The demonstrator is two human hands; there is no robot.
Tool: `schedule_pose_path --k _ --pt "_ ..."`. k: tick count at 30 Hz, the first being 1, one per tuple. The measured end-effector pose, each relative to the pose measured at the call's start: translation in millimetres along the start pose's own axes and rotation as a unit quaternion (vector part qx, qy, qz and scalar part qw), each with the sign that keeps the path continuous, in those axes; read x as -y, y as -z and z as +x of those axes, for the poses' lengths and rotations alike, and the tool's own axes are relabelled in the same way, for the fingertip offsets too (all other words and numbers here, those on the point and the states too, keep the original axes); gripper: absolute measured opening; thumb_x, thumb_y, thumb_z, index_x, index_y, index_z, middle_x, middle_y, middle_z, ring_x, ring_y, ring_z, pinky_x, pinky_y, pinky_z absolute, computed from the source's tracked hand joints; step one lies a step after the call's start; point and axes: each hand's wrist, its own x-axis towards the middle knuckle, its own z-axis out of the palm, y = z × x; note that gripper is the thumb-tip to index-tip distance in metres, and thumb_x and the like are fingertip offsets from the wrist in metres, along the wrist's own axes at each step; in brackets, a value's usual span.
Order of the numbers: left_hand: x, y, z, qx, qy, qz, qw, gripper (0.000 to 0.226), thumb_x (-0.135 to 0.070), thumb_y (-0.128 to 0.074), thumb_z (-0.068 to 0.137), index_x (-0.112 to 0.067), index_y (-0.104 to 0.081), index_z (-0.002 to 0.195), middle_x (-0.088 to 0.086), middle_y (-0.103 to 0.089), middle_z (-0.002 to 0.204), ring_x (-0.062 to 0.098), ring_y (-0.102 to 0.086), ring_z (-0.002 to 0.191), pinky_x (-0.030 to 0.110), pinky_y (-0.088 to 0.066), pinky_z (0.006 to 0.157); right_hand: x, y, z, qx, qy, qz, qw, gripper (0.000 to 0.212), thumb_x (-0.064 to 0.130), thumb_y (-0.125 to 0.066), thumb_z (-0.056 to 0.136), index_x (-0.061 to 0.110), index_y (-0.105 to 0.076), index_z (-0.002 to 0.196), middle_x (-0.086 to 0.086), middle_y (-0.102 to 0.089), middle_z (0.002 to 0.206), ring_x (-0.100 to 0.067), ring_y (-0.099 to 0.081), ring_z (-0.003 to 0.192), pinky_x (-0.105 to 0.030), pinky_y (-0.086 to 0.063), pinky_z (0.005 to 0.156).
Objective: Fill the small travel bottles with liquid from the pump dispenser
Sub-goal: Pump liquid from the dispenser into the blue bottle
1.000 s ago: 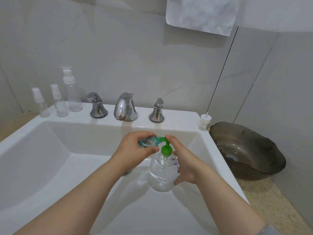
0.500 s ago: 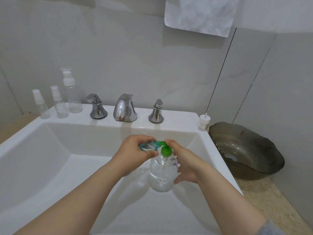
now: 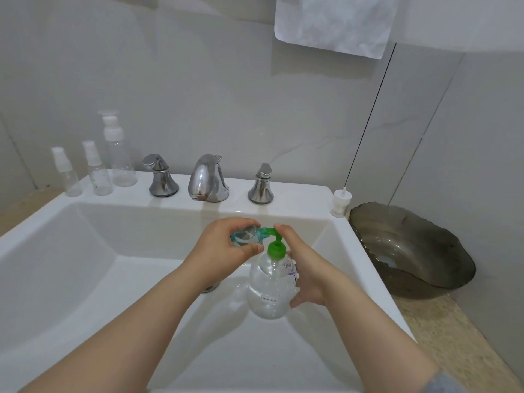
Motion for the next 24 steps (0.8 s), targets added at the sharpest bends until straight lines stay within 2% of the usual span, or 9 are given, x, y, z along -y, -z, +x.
schedule_pose_path --k 4,9,13,17,22,24 --pt "-1.0 -0.1 -0.8 -0.001 -0.009 0.009 1.000 0.031 -0.015 -0.078 0.074 -0.042 -0.066 0.085 -0.011 -0.070 0.091 0.006 -0.065 0.087 0.026 -0.052 0.084 0.5 -2.0 -1.5 -0.003 -0.007 -0.004 1.000 0.094 0.085 -0.057 0.045 0.037 -0.059 0.124 -0.008 -0.047 0.142 -0.038 -0.040 0.132 -0.065 -0.027 0.106" --pt "-0.4 0.1 -0.4 0.004 0.003 0.002 1.000 0.032 -0.015 -0.079 0.073 -0.041 -0.065 0.084 -0.009 -0.071 0.092 0.006 -0.066 0.086 0.022 -0.052 0.083 -0.6 -2.7 -3.1 0.002 0.005 0.004 1.000 0.083 0.083 -0.056 0.049 0.042 -0.060 0.120 -0.006 -0.049 0.139 -0.038 -0.042 0.129 -0.068 -0.027 0.104" --pt "1.5 -0.3 -0.5 0.014 0.010 0.010 1.000 0.032 -0.013 -0.079 0.073 -0.039 -0.066 0.085 -0.009 -0.071 0.091 0.003 -0.065 0.084 0.013 -0.049 0.077 -0.7 -3.3 -1.7 -0.007 0.014 -0.006 1.000 0.082 0.080 -0.056 0.051 0.039 -0.061 0.121 -0.004 -0.050 0.140 -0.038 -0.044 0.128 -0.068 -0.031 0.101" --pt "2.4 -2.0 -1.9 0.021 0.019 0.012 1.000 0.030 -0.012 -0.079 0.073 -0.034 -0.068 0.090 -0.008 -0.071 0.093 0.007 -0.065 0.089 0.018 -0.049 0.081 -2.7 -1.8 -3.6 -0.009 0.020 -0.002 1.000 0.084 0.077 -0.058 0.050 0.034 -0.061 0.121 -0.005 -0.052 0.137 -0.039 -0.045 0.127 -0.068 -0.033 0.100" --pt "2.4 -1.8 -0.9 0.021 0.012 0.022 0.999 0.028 -0.014 -0.078 0.074 -0.033 -0.068 0.092 -0.008 -0.070 0.094 0.007 -0.064 0.089 0.015 -0.048 0.080 -6.1 -1.5 -5.3 -0.023 0.014 -0.004 1.000 0.062 0.077 -0.048 0.076 0.038 -0.057 0.123 -0.001 -0.046 0.137 -0.031 -0.041 0.125 -0.059 -0.030 0.103" --pt "3.0 -0.8 0.7 0.014 0.008 0.024 1.000 0.028 -0.016 -0.078 0.074 -0.033 -0.069 0.094 -0.009 -0.070 0.093 0.005 -0.064 0.089 0.017 -0.049 0.081 -5.2 -3.1 -5.2 -0.015 0.007 -0.009 1.000 0.073 0.083 -0.049 0.065 0.041 -0.056 0.124 -0.002 -0.045 0.142 -0.032 -0.039 0.131 -0.059 -0.028 0.106"
